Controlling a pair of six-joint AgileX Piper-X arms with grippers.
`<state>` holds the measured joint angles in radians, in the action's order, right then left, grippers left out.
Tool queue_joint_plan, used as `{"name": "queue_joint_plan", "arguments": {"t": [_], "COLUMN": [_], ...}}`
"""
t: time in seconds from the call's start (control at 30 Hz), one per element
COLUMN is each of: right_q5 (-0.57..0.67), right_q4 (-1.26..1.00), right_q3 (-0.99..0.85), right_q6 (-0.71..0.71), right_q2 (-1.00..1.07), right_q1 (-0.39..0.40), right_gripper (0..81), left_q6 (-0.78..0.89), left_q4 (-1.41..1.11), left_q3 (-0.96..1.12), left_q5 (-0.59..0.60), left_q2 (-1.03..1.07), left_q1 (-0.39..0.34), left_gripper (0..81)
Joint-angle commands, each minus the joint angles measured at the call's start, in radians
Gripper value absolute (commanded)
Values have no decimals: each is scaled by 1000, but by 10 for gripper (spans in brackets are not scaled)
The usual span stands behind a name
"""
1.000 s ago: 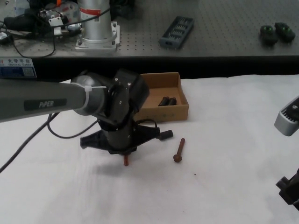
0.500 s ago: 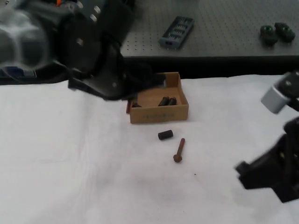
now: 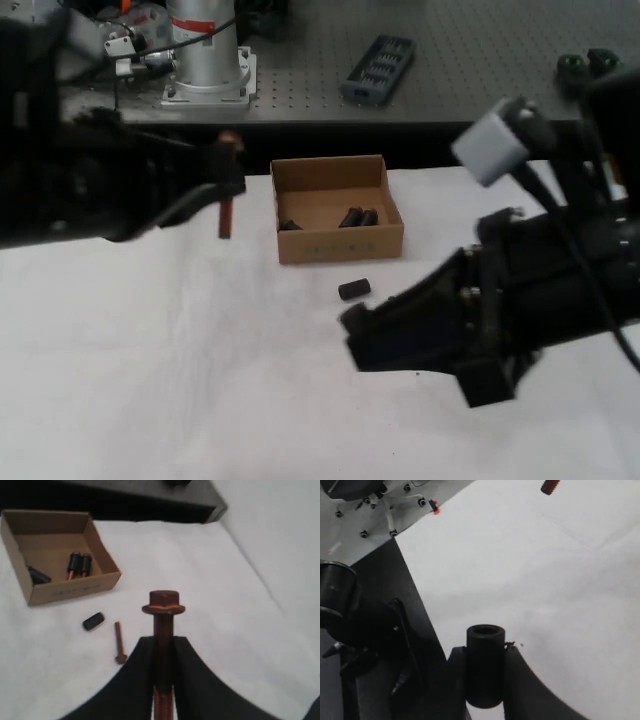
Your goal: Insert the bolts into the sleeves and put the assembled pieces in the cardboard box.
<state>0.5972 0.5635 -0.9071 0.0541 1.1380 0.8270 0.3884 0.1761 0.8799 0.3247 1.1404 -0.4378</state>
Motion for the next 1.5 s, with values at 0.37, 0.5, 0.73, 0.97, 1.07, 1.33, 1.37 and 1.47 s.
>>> {"name": "queue_joint_plan", "arguments": {"t": [0.37, 0.5, 0.73, 0.97, 1.07, 1.33, 1.37, 1.47], "right_q5": [67, 62, 19, 11, 11, 18, 19, 18], "right_q4": [-453, -467, -467, -467, -467, -523, -527, -529], "right_q3": [-4, -4, -4, -4, -4, -6, -6, -6], "right_q6": [270, 287, 287, 283, 283, 302, 306, 306], "right_q2": [125, 131, 134, 134, 134, 134, 134, 134], "right_q1": [61, 61, 61, 55, 54, 54, 54, 54], "right_gripper": [28, 28, 28, 28, 28, 28, 28, 28], "left_q6": [120, 136, 161, 158, 154, 151, 151, 160], "left_q4": [-219, -227, -227, -227, -227, -214, -214, -214], "left_q3": [-75, -75, -75, -75, -79, -105, -105, -105], "left_q5": [317, 339, 339, 339, 337, 335, 335, 335], "left_q2": [-170, -170, -184, -217, -218, -218, -218, -218], "left_q1": [66, 66, 66, 66, 66, 66, 66, 66], "left_gripper": [6, 6, 6, 6, 6, 6, 6, 6]}}
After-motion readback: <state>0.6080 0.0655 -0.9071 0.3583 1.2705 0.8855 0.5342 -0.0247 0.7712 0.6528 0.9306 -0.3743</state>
